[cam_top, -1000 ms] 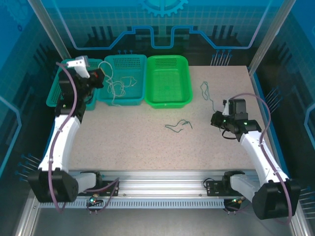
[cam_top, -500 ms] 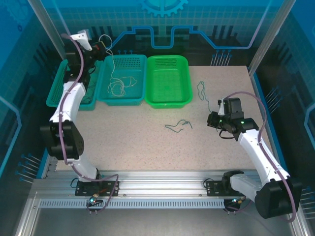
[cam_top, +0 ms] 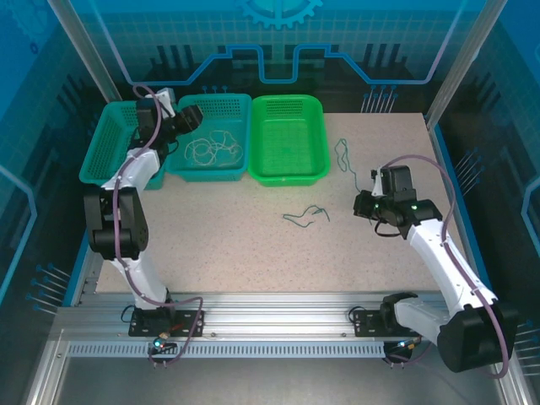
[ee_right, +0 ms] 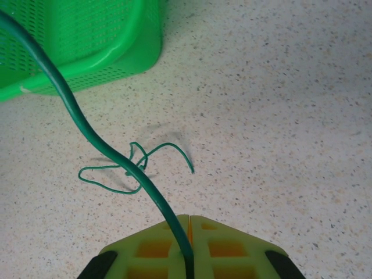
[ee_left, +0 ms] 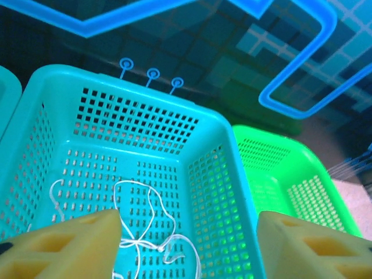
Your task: Untangle the cables
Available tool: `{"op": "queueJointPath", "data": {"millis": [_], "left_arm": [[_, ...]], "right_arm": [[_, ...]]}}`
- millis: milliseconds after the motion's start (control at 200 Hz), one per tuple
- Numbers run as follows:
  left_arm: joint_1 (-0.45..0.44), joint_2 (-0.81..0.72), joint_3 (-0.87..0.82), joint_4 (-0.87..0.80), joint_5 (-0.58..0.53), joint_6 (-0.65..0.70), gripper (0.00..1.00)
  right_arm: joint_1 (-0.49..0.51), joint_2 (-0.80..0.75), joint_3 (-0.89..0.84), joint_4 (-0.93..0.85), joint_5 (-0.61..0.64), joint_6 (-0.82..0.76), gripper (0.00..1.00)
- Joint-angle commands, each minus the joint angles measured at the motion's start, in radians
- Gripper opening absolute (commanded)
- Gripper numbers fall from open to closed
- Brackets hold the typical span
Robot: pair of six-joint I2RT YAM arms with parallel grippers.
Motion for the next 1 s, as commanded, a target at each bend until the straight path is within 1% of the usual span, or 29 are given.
{"op": "queueJointPath", "data": {"millis": [0, 150, 290, 395, 490, 665, 775, 840, 915, 995], "left_arm": [[-0.02, -0.132, -0.019, 0.009, -0.008, 0.016, 0.7], [-0.07, -0.302, -0.108, 0.034, 0.005, -0.002, 0.73], [-0.164, -0.49, -0.23, 0.009, 0.005, 0.022, 0.77], [-0.265, -0.606, -0.314, -0.054, -0.029, 0.076, 0.78], [-0.357, -0.678, -0.374, -0.12, -0.039, 0.109, 0.8], [-0.534, -0.778, -0.471, -0.226, -0.069, 0.181, 0.91], [-0.617, -0.818, -0.531, -0.263, -0.07, 0.2, 0.98], [-0.644, -0.837, -0.561, -0.278, -0.068, 0.229, 0.99], [-0.648, -0.849, -0.577, -0.307, -0.081, 0.251, 0.99], [-0.648, -0.858, -0.572, -0.332, -0.093, 0.274, 0.99]], "right_arm": [[0.038, 0.018, 0.05, -0.005, -0.024, -0.008, 0.0], [0.096, 0.077, 0.101, 0.041, -0.058, 0.041, 0.0], [0.16, 0.208, 0.204, 0.074, -0.056, 0.071, 0.0], [0.185, 0.351, 0.316, 0.067, -0.048, 0.077, 0.0], [0.193, 0.494, 0.439, 0.042, -0.031, 0.076, 0.0], [0.195, 0.769, 0.686, 0.008, -0.004, 0.068, 0.0], [0.196, 0.937, 0.849, -0.031, 0.005, 0.07, 0.0], [0.194, 1.024, 0.944, -0.056, 0.012, 0.079, 0.0], [0.196, 1.109, 1.041, -0.082, 0.005, 0.084, 0.05], [0.196, 1.177, 1.143, -0.121, -0.006, 0.087, 0.17]]}}
